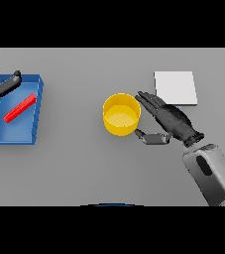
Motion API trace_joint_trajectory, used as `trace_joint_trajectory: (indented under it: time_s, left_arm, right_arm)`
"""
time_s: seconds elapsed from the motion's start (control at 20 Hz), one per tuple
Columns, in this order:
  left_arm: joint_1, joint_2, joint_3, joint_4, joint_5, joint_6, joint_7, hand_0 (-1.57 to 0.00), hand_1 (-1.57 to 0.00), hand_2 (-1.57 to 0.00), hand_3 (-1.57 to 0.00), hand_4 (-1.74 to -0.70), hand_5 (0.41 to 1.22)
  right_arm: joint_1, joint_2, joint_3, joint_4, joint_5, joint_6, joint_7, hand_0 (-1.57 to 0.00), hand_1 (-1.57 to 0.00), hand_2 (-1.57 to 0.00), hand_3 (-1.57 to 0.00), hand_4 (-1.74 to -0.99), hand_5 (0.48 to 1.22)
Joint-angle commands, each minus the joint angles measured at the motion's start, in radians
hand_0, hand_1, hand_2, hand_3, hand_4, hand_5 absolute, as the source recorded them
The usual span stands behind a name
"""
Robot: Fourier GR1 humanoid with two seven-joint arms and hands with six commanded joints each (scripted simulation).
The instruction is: Pick up the red beaker and tilt it to pour out 1 green nut into yellow bowl. Pick up the yellow bowl and place it on the metallic measuring scale.
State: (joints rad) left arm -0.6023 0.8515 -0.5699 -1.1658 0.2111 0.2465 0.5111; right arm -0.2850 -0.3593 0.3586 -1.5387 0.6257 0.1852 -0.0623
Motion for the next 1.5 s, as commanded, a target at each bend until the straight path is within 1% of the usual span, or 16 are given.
trace_joint_trajectory:
  time_s: [0.0,0.1,0.15,0.2,0.25,0.3,0.45,0.55,0.75,0.9,1.0,1.15,1.25,1.35,1.4,1.45]
  left_arm:
    - [0.001,0.003,-0.002,0.003,-0.004,0.0,-0.003,0.0,0.0,0.0,0.0,-0.79,0.716]
    - [-0.001,-0.005,-0.008,-0.003,-0.005,0.001,0.0,0.0,0.0,0.0,0.0,-0.8,0.721]
    - [-0.004,-0.002,-0.004,-0.002,-0.004,0.001,0.0,0.0,0.0,0.0,0.0,-0.8,0.722]
    - [-0.008,-0.003,-0.008,-0.005,-0.007,0.003,0.009,0.0,0.0,0.0,0.0,-0.8,0.723]
    - [-0.003,-0.002,-0.01,0.002,-0.009,0.003,0.008,0.0,0.0,0.0,0.0,-0.8,0.723]
    - [0.003,-0.007,-0.012,0.004,-0.01,0.004,0.002,0.0,0.0,0.0,0.0,-0.8,0.721]
    - [0.005,-0.007,-0.01,0.006,-0.007,0.001,-0.015,0.0,0.0,0.0,0.0,-0.8,0.717]
    - [0.008,0.004,-0.012,-0.017,-0.005,0.0,0.002,0.0,0.0,0.0,0.0,-0.79,0.717]
    - [0.004,-0.002,-0.012,-0.006,-0.007,0.0,-0.009,0.0,0.0,0.0,0.0,-0.8,0.729]
    - [-0.015,-0.002,-0.007,0.01,-0.009,-0.008,-0.015,0.0,0.0,0.0,0.0,-0.8,0.734]
    - [-0.003,-0.005,-0.006,0.008,0.0,-0.01,-0.011,0.0,0.0,0.0,0.0,-0.8,0.735]
    - [-0.009,-0.003,-0.001,0.026,-0.005,-0.009,-0.02,0.0,0.0,0.0,0.0,-0.8,0.738]
    - [-0.015,-0.002,-0.002,0.028,-0.008,-0.009,-0.014,0.0,0.0,0.0,0.0,-0.8,0.735]
    - [-0.001,0.001,-0.008,0.007,-0.011,-0.002,-0.02,0.0,0.0,0.0,0.0,-0.79,0.731]
    - [-0.003,0.008,-0.004,0.003,-0.01,-0.002,-0.017,0.0,0.0,0.0,0.0,-0.79,0.729]
    - [-0.008,0.008,-0.002,0.007,-0.007,-0.008,-0.025,0.0,0.0,0.0,0.0,-0.79,0.727]
  right_arm:
    - [-0.029,-0.012,0.019,0.013,0.021,0.016,-0.01,0.0,0.0,0.0,0.0,-1.276,0.666]
    - [-0.089,-0.017,0.057,0.058,0.055,0.044,-0.029,0.0,0.0,0.0,0.0,-1.269,0.662]
    - [-0.111,-0.017,0.07,0.078,0.057,0.064,-0.042,0.0,0.0,0.0,0.0,-1.271,0.658]
    - [-0.141,-0.01,0.079,0.105,0.064,0.072,-0.038,0.0,0.0,0.0,0.0,-1.273,0.656]
    - [-0.156,-0.016,0.086,0.115,0.061,0.092,-0.054,0.0,0.0,0.0,0.0,-1.274,0.656]
    - [-0.174,-0.026,0.096,0.127,0.066,0.111,-0.069,0.0,0.0,0.0,0.0,-1.274,0.662]
    - [-0.238,-0.027,0.136,0.181,0.088,0.159,-0.091,0.0,0.0,0.0,0.0,-1.269,0.683]
    - [-0.264,-0.014,0.161,0.222,0.1,0.173,-0.106,0.0,0.0,0.0,0.0,-1.255,0.686]
    - [-0.319,0.018,0.196,0.317,0.11,0.202,-0.134,0.0,0.0,0.0,0.0,-1.243,0.682]
    - [-0.349,0.033,0.223,0.377,0.132,0.218,-0.132,0.0,0.0,0.0,0.0,-1.27,0.678]
    - [-0.356,0.03,0.234,0.383,0.136,0.231,-0.142,0.0,0.0,0.0,0.0,-1.288,0.671]
    - [-0.372,0.046,0.254,0.411,0.149,0.252,-0.126,0.0,0.0,0.0,0.0,-1.303,0.674]
    - [-0.392,0.038,0.266,0.432,0.157,0.278,-0.128,0.0,0.0,0.0,0.0,-1.307,0.69]
    - [-0.398,0.045,0.279,0.438,0.169,0.277,-0.123,0.0,0.0,0.0,0.0,-1.304,0.713]
    - [-0.393,0.048,0.281,0.441,0.171,0.272,-0.124,0.0,0.0,0.0,-0.01,-1.308,0.729]
    - [-0.401,0.055,0.283,0.445,0.172,0.281,-0.111,0.0,-0.01,-0.03,-0.05,-1.321,0.756]
